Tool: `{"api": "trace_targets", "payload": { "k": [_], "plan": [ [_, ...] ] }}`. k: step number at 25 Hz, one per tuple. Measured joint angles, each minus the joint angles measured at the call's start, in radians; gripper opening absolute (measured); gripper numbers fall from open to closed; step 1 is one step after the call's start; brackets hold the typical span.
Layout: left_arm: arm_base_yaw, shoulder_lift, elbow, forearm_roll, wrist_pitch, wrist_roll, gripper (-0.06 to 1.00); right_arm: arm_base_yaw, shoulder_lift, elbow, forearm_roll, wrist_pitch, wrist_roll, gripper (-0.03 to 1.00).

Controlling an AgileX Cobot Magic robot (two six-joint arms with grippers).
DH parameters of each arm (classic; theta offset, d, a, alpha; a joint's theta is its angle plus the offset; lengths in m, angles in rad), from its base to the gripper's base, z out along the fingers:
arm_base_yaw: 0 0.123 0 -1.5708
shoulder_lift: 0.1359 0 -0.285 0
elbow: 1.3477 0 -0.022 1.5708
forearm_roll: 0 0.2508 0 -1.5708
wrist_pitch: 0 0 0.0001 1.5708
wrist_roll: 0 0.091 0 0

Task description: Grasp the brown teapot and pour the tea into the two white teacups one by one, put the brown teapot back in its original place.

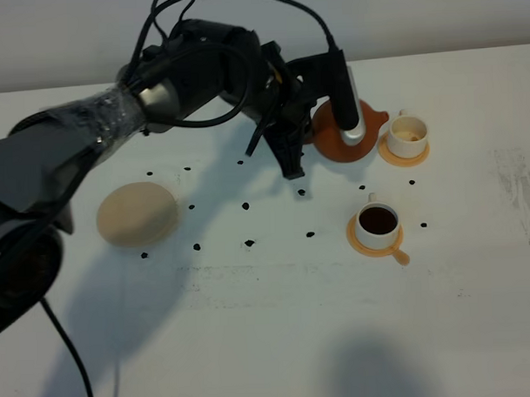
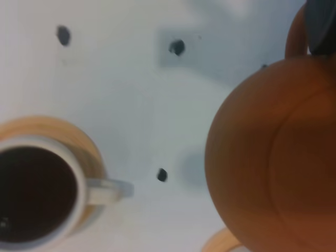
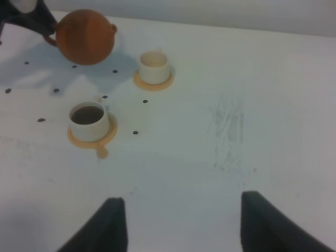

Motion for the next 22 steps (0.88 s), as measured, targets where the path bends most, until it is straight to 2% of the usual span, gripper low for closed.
{"api": "trace_targets", "payload": {
  "k": [7, 14, 22],
  "plan": [
    [0.001, 0.083, -0.142, 0.025, 0.068, 0.0, 0.12, 0.0, 0.0, 0.0, 0.0, 0.0, 0.0, 0.47],
    [0.001, 0.086, -0.147, 0.048, 0.073, 0.0, 0.12, 0.0, 0.0, 0.0, 0.0, 0.0, 0.0, 0.47],
    [0.0, 0.104, -0.147, 0.134, 0.055, -0.023, 0.12, 0.0, 0.0, 0.0, 0.0, 0.0, 0.0, 0.47]
  ]
}}
